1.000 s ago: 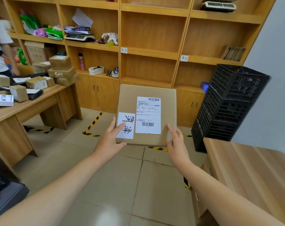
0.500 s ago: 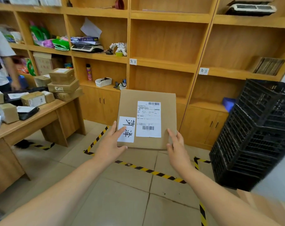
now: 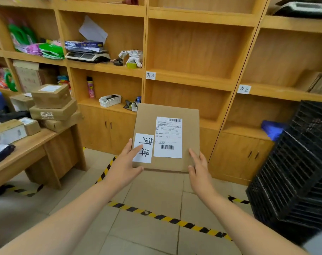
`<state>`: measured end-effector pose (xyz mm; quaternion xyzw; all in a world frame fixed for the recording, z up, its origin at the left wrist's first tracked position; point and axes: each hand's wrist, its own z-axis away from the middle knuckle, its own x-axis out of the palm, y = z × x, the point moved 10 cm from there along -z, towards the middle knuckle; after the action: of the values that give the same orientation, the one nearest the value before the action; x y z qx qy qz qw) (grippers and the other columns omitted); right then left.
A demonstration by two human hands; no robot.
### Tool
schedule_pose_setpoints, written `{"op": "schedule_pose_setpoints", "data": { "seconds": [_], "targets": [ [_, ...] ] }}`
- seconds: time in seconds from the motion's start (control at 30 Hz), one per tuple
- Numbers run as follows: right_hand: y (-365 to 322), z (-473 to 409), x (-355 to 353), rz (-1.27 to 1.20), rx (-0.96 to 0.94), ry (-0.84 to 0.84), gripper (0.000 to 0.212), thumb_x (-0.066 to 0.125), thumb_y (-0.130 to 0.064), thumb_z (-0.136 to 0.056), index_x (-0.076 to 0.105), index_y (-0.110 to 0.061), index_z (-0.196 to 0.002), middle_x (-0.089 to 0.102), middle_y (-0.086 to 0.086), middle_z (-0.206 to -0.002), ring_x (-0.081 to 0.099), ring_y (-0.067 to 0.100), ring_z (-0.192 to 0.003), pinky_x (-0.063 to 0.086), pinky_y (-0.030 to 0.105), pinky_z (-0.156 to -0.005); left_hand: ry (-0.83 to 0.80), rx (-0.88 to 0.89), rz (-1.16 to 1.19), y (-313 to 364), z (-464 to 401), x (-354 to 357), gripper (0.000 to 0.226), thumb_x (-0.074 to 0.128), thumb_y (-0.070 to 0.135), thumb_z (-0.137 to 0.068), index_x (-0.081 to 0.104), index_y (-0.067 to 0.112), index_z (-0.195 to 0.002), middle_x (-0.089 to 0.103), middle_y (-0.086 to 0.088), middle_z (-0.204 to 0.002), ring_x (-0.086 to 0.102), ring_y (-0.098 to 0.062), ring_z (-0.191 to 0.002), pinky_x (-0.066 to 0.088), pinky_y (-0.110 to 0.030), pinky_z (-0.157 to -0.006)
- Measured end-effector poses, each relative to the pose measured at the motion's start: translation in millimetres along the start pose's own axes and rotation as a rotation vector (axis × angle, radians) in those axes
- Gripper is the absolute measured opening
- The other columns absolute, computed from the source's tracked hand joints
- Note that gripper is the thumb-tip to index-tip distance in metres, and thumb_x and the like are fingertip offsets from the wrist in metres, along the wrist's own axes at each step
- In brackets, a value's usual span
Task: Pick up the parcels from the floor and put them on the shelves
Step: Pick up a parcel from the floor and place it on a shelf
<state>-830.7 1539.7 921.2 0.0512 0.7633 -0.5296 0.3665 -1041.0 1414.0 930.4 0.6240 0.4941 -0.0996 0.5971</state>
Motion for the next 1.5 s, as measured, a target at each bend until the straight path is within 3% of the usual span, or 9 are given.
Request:
{"op": "schedule_pose_setpoints", "data": {
  "seconds": [0.1, 0.17, 0.3, 0.4, 0.5, 0.67, 0.83, 0.93, 1.5],
  "targets": [
    [-11, -51, 24, 0.016, 0.012, 0.023, 0.053, 0.034, -0.016, -0.098, 0.022, -0.040, -0.144, 0.002, -0.007, -0.158, 0.034, 0.001, -0.104, 0.036, 0.021, -0.085, -0.017, 0.019, 0.030, -25, -56, -15, 0.073, 0.068, 0.021, -0.081, 0.032, 0.035, -0.142, 0.002, 0.011, -0.158, 0.049, -0.007, -0.104, 0.042, -0.015, -0.074],
    [-16, -83, 38, 0.029, 0.013, 0.043, 0.053, 0.034, -0.017, -0.098, 0.021, -0.041, -0.144, 0.003, -0.007, -0.158, 0.035, 0.002, -0.103, 0.037, 0.022, -0.085, -0.027, 0.038, 0.039, -38, -92, -21, 0.073, 0.068, 0.020, -0.080, 0.033, 0.033, -0.142, 0.002, 0.011, -0.158, 0.042, -0.003, -0.120, 0.037, -0.016, -0.080],
    [-15, -137, 55, 0.034, 0.051, 0.078, 0.053, 0.035, -0.016, -0.098, 0.022, -0.041, -0.143, 0.004, -0.006, -0.158, 0.044, 0.016, -0.120, 0.039, 0.029, -0.094, -0.053, 0.056, 0.031, -59, -152, -22, 0.072, 0.068, 0.022, -0.080, 0.033, 0.035, -0.142, 0.003, 0.014, -0.157, 0.041, 0.001, -0.119, 0.041, -0.015, -0.076],
    [-13, -178, 62, 0.069, 0.064, 0.107, 0.053, 0.036, -0.016, -0.097, 0.024, -0.041, -0.143, 0.006, -0.003, -0.158, 0.041, 0.021, -0.129, 0.040, 0.034, -0.098, -0.062, 0.077, 0.029, -69, -195, -17, 0.071, 0.068, 0.021, -0.080, 0.034, 0.034, -0.141, 0.004, 0.012, -0.157, 0.033, -0.007, -0.134, 0.037, -0.009, -0.075],
    [-8, -220, 69, 0.085, 0.067, 0.118, 0.053, 0.036, -0.015, -0.097, 0.025, -0.038, -0.143, 0.005, -0.002, -0.158, 0.040, 0.021, -0.130, 0.039, 0.031, -0.092, -0.053, 0.082, 0.017, -81, -239, -10, 0.073, 0.069, 0.021, -0.079, 0.032, 0.033, -0.142, 0.004, 0.013, -0.158, 0.035, -0.008, -0.133, 0.040, -0.009, -0.065],
    [6, -303, 81, 0.069, 0.056, 0.123, 0.052, 0.036, -0.015, -0.098, 0.025, -0.037, -0.143, 0.006, -0.002, -0.158, 0.044, 0.020, -0.125, 0.037, 0.026, -0.087, -0.043, 0.074, -0.003, -101, -316, 5, 0.075, 0.070, 0.022, -0.079, 0.030, 0.036, -0.142, 0.004, 0.014, -0.158, 0.031, -0.012, -0.137, 0.048, -0.020, -0.077],
    [21, -410, 85, 0.015, 0.005, 0.134, 0.053, 0.039, -0.012, -0.096, 0.028, -0.035, -0.143, 0.009, 0.000, -0.157, 0.036, 0.018, -0.134, 0.033, 0.023, -0.097, -0.006, 0.062, -0.038, -107, -411, 16, 0.077, 0.070, 0.023, -0.079, 0.028, 0.034, -0.142, 0.006, 0.013, -0.157, 0.031, -0.014, -0.137, 0.048, -0.027, -0.086],
    [24, -473, 79, -0.018, -0.023, 0.136, 0.053, 0.039, -0.010, -0.096, 0.029, -0.034, -0.143, 0.007, 0.000, -0.157, 0.027, 0.018, -0.139, 0.027, 0.020, -0.099, 0.039, 0.081, -0.046, -102, -469, 19, 0.079, 0.070, 0.023, -0.079, 0.026, 0.032, -0.144, 0.006, 0.015, -0.156, 0.034, -0.012, -0.135, 0.045, -0.021, -0.081],
    [39, -695, 94, 0.102, -0.030, 0.167, 0.053, 0.040, -0.017, -0.096, 0.027, -0.042, -0.141, 0.009, -0.008, -0.157, 0.050, 0.019, -0.122, 0.047, 0.031, -0.084, 0.081, 0.063, -0.028, -158, -687, 54, 0.074, 0.069, 0.025, -0.077, 0.031, 0.037, -0.140, 0.006, 0.015, -0.157, 0.030, -0.012, -0.137, 0.047, -0.026, -0.087]
  ]
}}
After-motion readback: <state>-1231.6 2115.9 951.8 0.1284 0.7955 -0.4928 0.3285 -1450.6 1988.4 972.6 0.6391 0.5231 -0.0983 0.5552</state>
